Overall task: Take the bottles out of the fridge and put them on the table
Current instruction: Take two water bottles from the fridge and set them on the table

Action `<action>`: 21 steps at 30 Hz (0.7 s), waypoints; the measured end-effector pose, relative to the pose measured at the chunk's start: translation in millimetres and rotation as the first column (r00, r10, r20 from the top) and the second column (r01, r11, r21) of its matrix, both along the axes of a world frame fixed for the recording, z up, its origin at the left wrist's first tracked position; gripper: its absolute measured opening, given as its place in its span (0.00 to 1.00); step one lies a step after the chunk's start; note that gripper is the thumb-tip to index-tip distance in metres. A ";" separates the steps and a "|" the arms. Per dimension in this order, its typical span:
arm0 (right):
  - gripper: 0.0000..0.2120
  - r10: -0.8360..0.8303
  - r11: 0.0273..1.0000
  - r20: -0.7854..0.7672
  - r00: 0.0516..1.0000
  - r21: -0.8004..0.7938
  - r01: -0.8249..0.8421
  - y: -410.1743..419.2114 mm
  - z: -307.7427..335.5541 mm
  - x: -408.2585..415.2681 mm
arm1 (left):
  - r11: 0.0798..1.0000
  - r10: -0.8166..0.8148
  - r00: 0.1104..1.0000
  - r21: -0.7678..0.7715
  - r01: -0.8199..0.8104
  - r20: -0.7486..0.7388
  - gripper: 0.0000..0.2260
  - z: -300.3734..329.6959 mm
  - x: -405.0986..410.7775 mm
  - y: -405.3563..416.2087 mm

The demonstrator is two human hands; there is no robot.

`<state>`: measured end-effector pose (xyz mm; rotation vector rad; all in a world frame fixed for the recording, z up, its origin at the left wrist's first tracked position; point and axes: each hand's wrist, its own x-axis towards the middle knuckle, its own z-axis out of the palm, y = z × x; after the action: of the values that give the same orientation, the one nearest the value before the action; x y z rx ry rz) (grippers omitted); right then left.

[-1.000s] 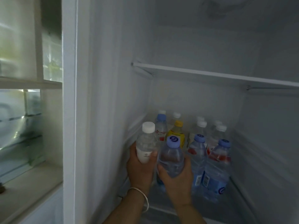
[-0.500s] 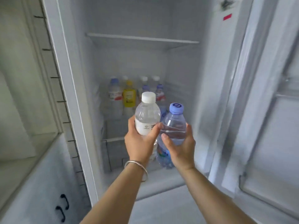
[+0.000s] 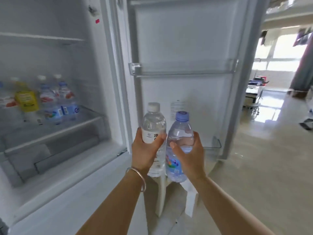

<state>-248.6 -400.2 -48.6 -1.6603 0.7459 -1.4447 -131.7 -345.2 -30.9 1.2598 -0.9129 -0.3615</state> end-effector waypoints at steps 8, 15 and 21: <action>0.19 -0.347 0.938 -0.082 0.934 -0.006 0.347 -52.0 -6.8 -238.0 | 0.958 -0.283 0.959 0.048 0.283 -0.017 0.25 -12.5 -225.0 -74.7; 0.19 -0.477 0.873 -0.175 0.861 0.013 0.487 -101.1 -30.7 -383.6 | 0.939 -0.319 0.943 0.106 0.328 -0.097 0.28 -37.8 -368.6 -137.6; 0.19 -0.499 0.851 -0.174 0.849 0.087 0.518 -163.7 -42.6 -432.4 | 0.929 -0.319 0.944 0.166 0.330 -0.089 0.20 -44.9 -419.8 -204.8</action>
<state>-681.0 -563.9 -91.2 -1.5402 1.4215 -1.5928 -551.5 -549.9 -75.8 1.2529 -1.0575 -0.7547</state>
